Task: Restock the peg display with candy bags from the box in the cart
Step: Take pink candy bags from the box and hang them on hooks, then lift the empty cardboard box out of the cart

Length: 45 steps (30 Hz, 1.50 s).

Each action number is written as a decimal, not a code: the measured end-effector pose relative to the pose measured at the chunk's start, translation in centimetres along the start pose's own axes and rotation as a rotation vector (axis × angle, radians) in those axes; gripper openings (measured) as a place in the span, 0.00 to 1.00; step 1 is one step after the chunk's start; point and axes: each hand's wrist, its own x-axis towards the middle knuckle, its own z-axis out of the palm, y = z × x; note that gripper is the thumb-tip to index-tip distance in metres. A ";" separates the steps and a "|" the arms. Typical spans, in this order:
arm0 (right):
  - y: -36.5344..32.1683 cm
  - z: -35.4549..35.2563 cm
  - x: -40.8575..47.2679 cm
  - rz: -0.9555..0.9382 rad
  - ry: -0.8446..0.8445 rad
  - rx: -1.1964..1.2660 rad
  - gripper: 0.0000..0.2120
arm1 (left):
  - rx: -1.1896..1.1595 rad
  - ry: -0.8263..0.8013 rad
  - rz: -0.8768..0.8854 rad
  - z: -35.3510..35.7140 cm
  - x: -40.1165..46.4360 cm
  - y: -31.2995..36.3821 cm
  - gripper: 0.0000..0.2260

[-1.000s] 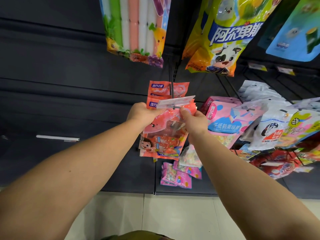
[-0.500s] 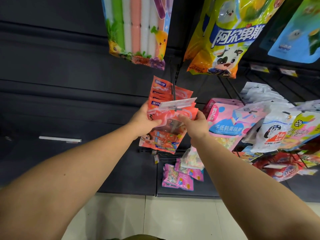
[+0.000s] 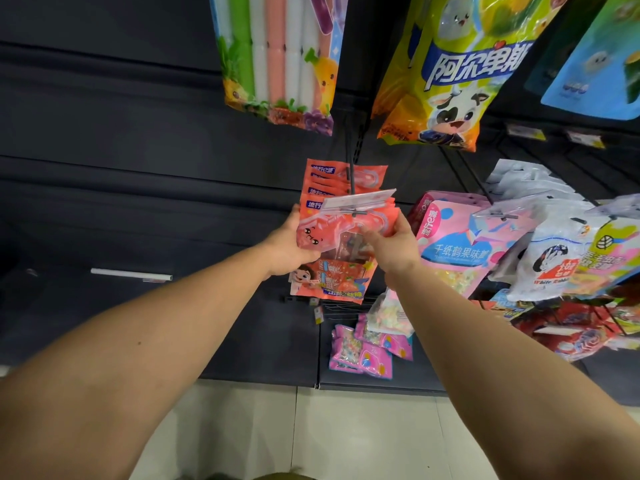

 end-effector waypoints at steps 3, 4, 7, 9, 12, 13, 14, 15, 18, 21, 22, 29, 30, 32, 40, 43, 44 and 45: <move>0.2 0.1 -0.3 0.021 0.010 -0.024 0.37 | 0.046 0.000 -0.034 -0.1 -0.6 0.1 0.46; 0.4 0.2 -0.5 0.018 0.019 -0.039 0.38 | 0.067 0.004 -0.040 -0.2 -0.9 0.2 0.46; 0.5 0.6 -1.2 0.005 0.042 -0.072 0.38 | 0.144 0.024 -0.048 -0.6 -2.0 0.5 0.45; 0.2 0.8 -2.0 0.002 0.061 -0.080 0.38 | 0.222 0.038 -0.035 -1.2 -2.8 0.5 0.44; -0.4 1.3 -3.5 -0.020 0.095 -0.108 0.40 | 0.472 0.104 -0.029 -2.2 -3.8 0.0 0.43; -0.7 1.6 -4.2 -0.038 0.111 -0.128 0.39 | 0.565 0.138 -0.034 -2.6 -4.1 -0.2 0.42; -0.9 2.0 -4.9 -0.052 0.121 -0.144 0.38 | 0.635 0.166 -0.033 -3.0 -4.4 -0.4 0.40; -1.1 2.5 -5.6 -0.061 0.126 -0.154 0.38 | 0.681 0.189 -0.026 -3.5 -4.9 -0.7 0.38; -1.6 5.1 -7.7 -0.044 0.108 -0.208 0.37 | 0.733 0.231 -0.005 -5.2 -7.0 -2.1 0.35; -2.1 9.1 -10.5 -0.056 0.037 -0.323 0.37 | 0.739 0.280 -0.014 -7.8 -10.1 -4.4 0.34; -2.2 10.7 -11.7 -0.083 -0.012 -0.359 0.37 | 0.745 0.300 -0.021 -9.0 -11.4 -5.5 0.33; -3.0 24.8 -22.0 -0.292 -0.279 -0.644 0.37 | 0.751 0.458 -0.195 -19.0 -22.5 -15.9 0.32; -3.1 27.0 -23.4 -0.329 -0.309 -0.666 0.37 | 0.739 0.479 -0.226 -20.4 -24.2 -17.6 0.32; -3.3 31.3 -26.3 -0.389 -0.379 -0.700 0.37 | 0.731 0.523 -0.284 -23.0 -27.6 -20.8 0.33; -5.1 45.6 -37.4 -0.606 -0.680 -0.736 0.35 | 0.585 0.749 -0.557 -31.7 -40.4 -30.2 0.33; -5.9 50.1 -40.5 -0.686 -0.780 -0.753 0.35 | 0.513 0.847 -0.630 -34.0 -44.4 -33.4 0.30; -6.0 51.5 -41.2 -0.706 -0.803 -0.761 0.34 | 0.499 0.871 -0.651 -34.6 -45.4 -34.3 0.29; -6.1 52.9 -41.7 -0.723 -0.824 -0.771 0.34 | 0.492 0.886 -0.675 -35.1 -46.3 -35.1 0.29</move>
